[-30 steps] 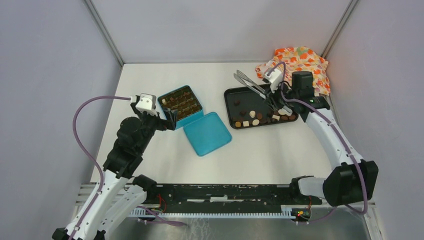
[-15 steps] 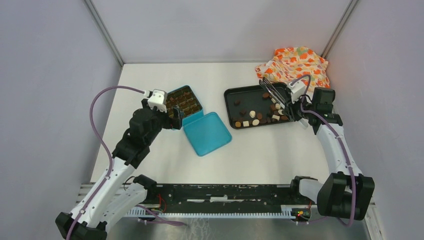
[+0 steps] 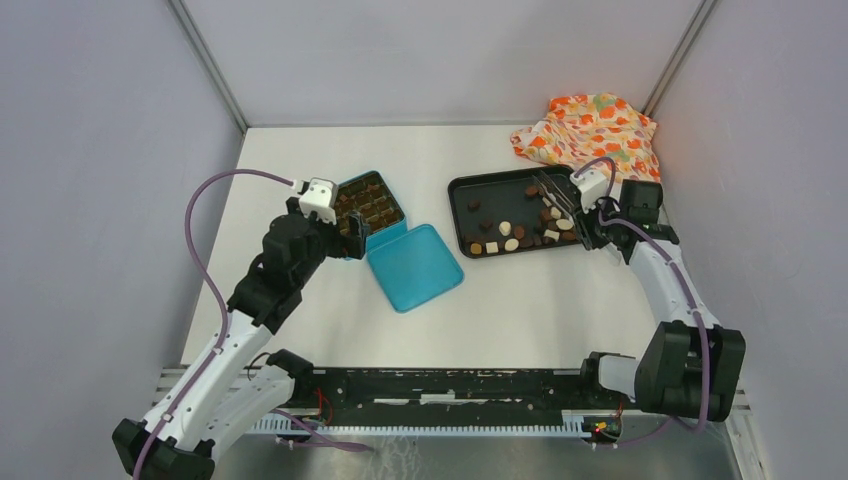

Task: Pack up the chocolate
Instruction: Pick up the fake chocolate from the plate, then place the fake chocolate in the packing box.

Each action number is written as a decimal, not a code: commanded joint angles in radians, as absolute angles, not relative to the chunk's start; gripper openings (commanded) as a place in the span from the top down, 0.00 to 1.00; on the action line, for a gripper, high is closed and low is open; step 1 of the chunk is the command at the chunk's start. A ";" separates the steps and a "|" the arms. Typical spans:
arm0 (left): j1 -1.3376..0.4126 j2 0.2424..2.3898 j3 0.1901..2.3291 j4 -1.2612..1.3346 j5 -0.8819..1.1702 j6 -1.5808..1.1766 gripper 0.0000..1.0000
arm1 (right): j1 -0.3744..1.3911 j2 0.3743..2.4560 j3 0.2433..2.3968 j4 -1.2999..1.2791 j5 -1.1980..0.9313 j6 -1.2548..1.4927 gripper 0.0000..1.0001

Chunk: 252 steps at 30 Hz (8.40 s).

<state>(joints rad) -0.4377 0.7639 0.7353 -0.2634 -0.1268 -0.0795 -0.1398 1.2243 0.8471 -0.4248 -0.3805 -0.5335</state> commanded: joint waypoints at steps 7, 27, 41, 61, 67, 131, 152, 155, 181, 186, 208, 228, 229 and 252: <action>-0.433 0.764 0.758 -0.245 -0.103 -0.075 0.00 | -0.156 1.281 0.850 -0.409 -0.258 -0.570 0.62; -0.433 0.779 0.766 -0.242 -0.062 -0.080 0.00 | -0.188 1.345 0.853 -0.426 -0.253 -0.573 0.60; -0.434 0.761 0.765 -0.246 -0.049 -0.084 0.00 | -0.190 1.368 0.841 -0.368 -0.273 -0.520 0.60; -0.433 0.755 0.764 -0.242 -0.027 -0.085 0.00 | -0.190 1.438 0.859 -0.342 -0.274 -0.491 0.59; -0.433 0.753 0.764 -0.242 -0.028 -0.086 0.00 | -0.189 1.444 0.861 -0.340 -0.277 -0.483 0.59; -0.434 0.739 0.762 -0.240 -0.035 -0.085 0.00 | -0.172 1.252 0.793 -0.347 -0.761 -0.562 0.92; -0.433 0.745 0.761 -0.245 -0.053 -0.082 0.00 | 0.169 1.398 0.975 -0.384 -0.760 -0.601 0.92; -0.433 0.743 0.762 -0.245 -0.056 -0.082 0.00 | 0.224 1.463 1.080 -0.429 -0.736 -0.609 0.92; -0.432 0.719 0.758 -0.250 -0.093 -0.079 0.00 | 0.545 1.870 1.660 -0.571 -0.380 -0.567 0.90; -0.434 0.715 0.758 -0.251 -0.098 -0.077 0.00 | 0.575 1.945 1.742 -0.586 -0.325 -0.554 0.89; -0.434 0.707 0.758 -0.252 -0.102 -0.078 0.00 | 0.611 2.063 1.825 -0.579 -0.218 -0.514 0.66; -0.433 0.701 0.757 -0.252 -0.106 -0.077 0.00 | 0.620 2.017 1.821 -0.583 -0.253 -0.499 0.54; -0.433 0.702 0.757 -0.252 -0.106 -0.078 0.00 | 0.619 2.005 1.812 -0.581 -0.262 -0.498 0.54; -0.432 0.700 0.758 -0.248 -0.094 -0.078 0.00 | 0.355 1.508 1.248 -0.413 -0.476 -0.488 0.56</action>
